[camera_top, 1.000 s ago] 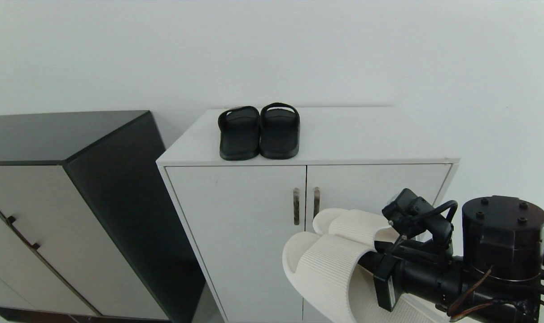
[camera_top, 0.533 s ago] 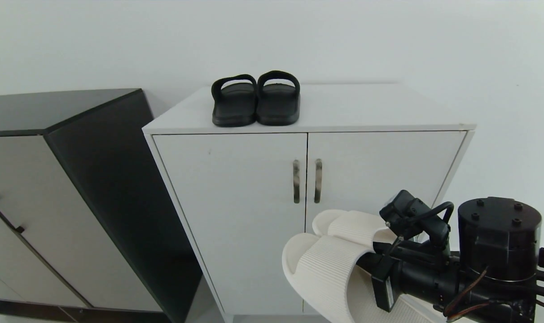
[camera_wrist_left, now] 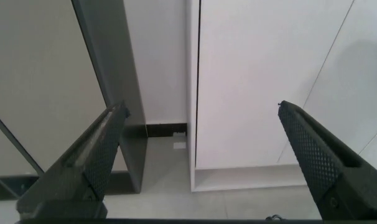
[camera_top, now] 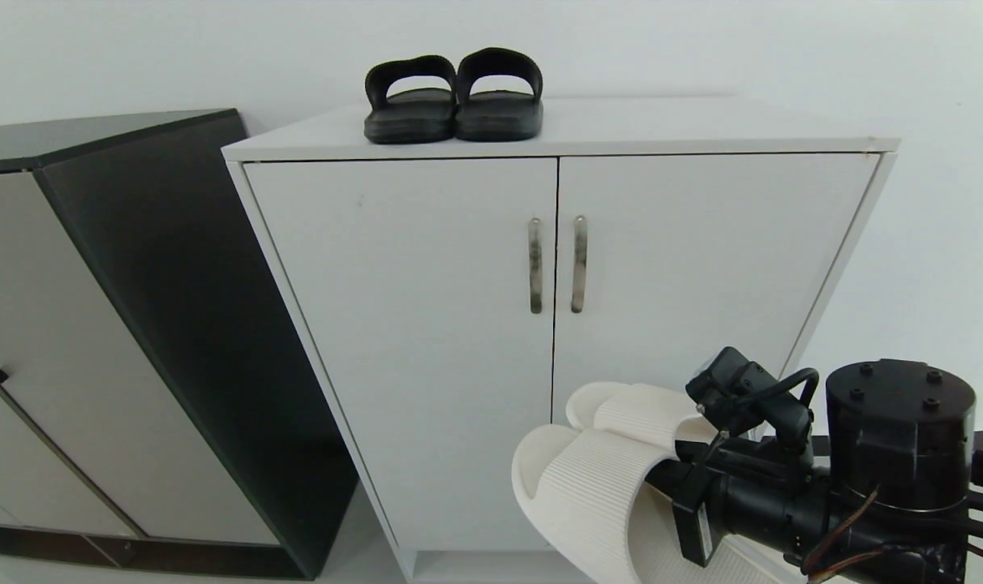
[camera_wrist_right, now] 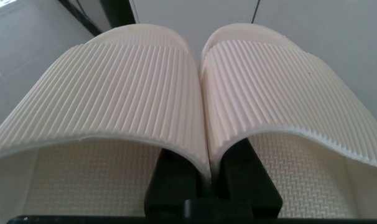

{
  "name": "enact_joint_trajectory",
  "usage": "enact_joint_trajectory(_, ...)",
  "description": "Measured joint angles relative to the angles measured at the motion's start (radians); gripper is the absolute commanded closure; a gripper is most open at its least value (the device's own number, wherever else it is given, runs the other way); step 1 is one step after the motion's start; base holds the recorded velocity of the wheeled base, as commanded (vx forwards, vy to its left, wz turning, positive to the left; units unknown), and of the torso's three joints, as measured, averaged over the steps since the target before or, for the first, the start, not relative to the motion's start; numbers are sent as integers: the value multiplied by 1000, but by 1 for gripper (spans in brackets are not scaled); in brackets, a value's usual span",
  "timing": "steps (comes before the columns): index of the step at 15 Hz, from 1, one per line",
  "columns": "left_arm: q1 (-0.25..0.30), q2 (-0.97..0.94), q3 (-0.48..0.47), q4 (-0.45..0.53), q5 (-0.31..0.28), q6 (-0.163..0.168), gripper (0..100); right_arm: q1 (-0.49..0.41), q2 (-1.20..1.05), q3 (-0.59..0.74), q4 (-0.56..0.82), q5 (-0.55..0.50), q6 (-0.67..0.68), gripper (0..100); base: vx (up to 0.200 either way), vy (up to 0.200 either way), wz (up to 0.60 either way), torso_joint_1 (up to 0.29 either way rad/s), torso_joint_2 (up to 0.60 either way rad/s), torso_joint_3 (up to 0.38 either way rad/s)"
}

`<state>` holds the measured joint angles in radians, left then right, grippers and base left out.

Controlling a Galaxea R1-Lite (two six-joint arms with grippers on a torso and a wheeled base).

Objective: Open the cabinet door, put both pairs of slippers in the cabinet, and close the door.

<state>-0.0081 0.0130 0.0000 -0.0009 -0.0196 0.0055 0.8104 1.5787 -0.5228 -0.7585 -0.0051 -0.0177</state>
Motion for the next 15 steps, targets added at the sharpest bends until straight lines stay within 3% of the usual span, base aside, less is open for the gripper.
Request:
enact_joint_trajectory(3,-6,23,-2,0,-7,18,0,2,0,2,0,2,0,100,0,0,0,-3,142,131)
enact_joint_trajectory(6,-14,124,-102,-8,-49,-38,0,3,0,4,0,1,0,100,0,0,0,0,0,0)
enact_joint_trajectory(8,-15,249,-186,-26,-124,-62,0,6,0,5,-1,0,0,100,0,0,0,0,0,0)
enact_joint_trajectory(10,-16,394,-240,-103,-253,-61,0,6,-1,6,-1,0,0,100,0,0,0,0,0,0)
enact_joint_trajectory(12,-21,546,-280,-190,-409,-16,0,7,-1,7,-1,0,0,100,0,0,0,0,0,0)
enact_joint_trajectory(15,-80,765,-388,-240,-479,64,0,7,-2,16,-1,0,-18,100,0,0,0,0,0,0)
